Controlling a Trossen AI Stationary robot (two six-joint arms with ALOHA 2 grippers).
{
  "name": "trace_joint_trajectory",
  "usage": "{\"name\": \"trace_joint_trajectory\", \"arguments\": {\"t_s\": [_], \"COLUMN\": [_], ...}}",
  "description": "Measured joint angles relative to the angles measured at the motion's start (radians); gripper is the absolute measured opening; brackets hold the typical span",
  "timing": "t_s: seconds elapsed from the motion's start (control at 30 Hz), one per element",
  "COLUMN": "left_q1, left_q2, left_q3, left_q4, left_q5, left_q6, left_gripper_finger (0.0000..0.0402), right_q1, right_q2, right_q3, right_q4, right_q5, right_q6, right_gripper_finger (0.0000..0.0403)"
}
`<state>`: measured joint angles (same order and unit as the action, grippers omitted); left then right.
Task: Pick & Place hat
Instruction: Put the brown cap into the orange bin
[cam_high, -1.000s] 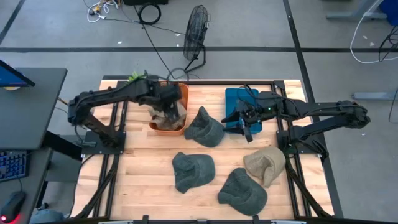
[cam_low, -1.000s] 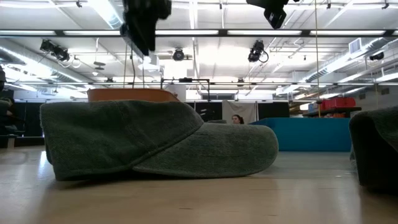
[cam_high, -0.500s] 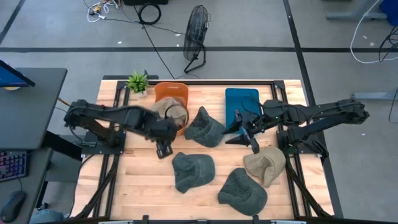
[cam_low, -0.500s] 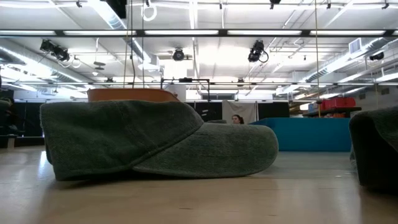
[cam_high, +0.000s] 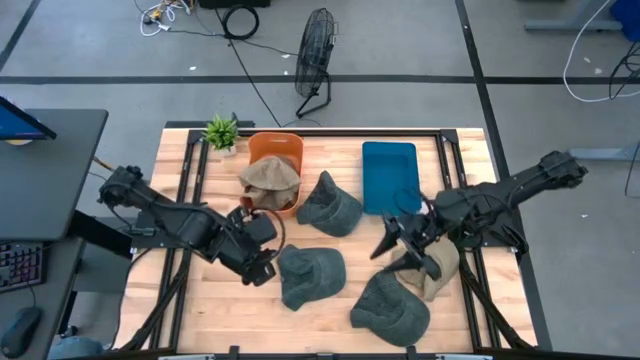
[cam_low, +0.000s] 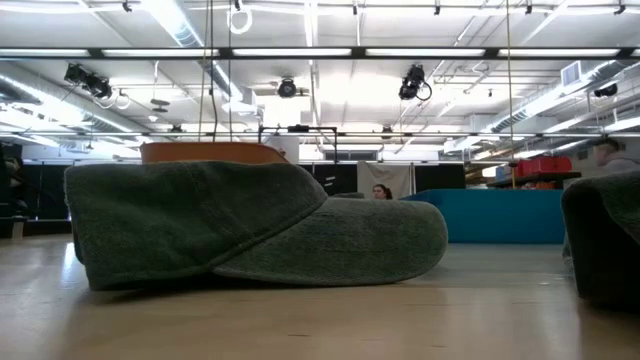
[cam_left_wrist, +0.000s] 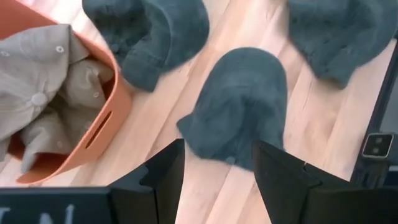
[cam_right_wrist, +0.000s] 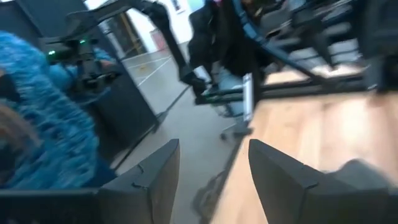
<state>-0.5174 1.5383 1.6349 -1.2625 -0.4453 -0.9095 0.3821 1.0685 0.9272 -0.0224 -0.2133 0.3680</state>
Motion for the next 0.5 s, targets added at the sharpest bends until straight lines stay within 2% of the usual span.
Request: {"name": "trace_joint_trajectory", "arguments": {"t_s": [0.1, 0.23, 0.37, 0.5], "left_q1": [-0.004, -0.004, 0.003, 0.004], "left_q2": [0.000, 0.001, 0.002, 0.002], "left_q3": [-0.055, -0.153, -0.230, -0.257], "left_q4": [0.103, 0.268, 0.346, 0.348], "left_q5": [0.002, 0.037, 0.067, 0.065], "left_q6": [0.001, 0.035, 0.043, 0.003], "left_gripper_finger": [0.0188, 0.0188, 0.0188, 0.0188], "right_q1": [0.053, 0.135, 0.207, 0.236], "right_q2": [0.012, 0.034, 0.061, 0.104], "right_q3": [0.000, 0.000, 0.000, 0.000], "right_q4": [-0.016, -0.156, -0.403, -0.685], "right_q5": [-0.011, -0.024, -0.031, -0.007], "right_q6": [0.051, 0.159, 0.275, 0.479], "right_gripper_finger": [0.0196, 0.0196, 0.0196, 0.0196]}}
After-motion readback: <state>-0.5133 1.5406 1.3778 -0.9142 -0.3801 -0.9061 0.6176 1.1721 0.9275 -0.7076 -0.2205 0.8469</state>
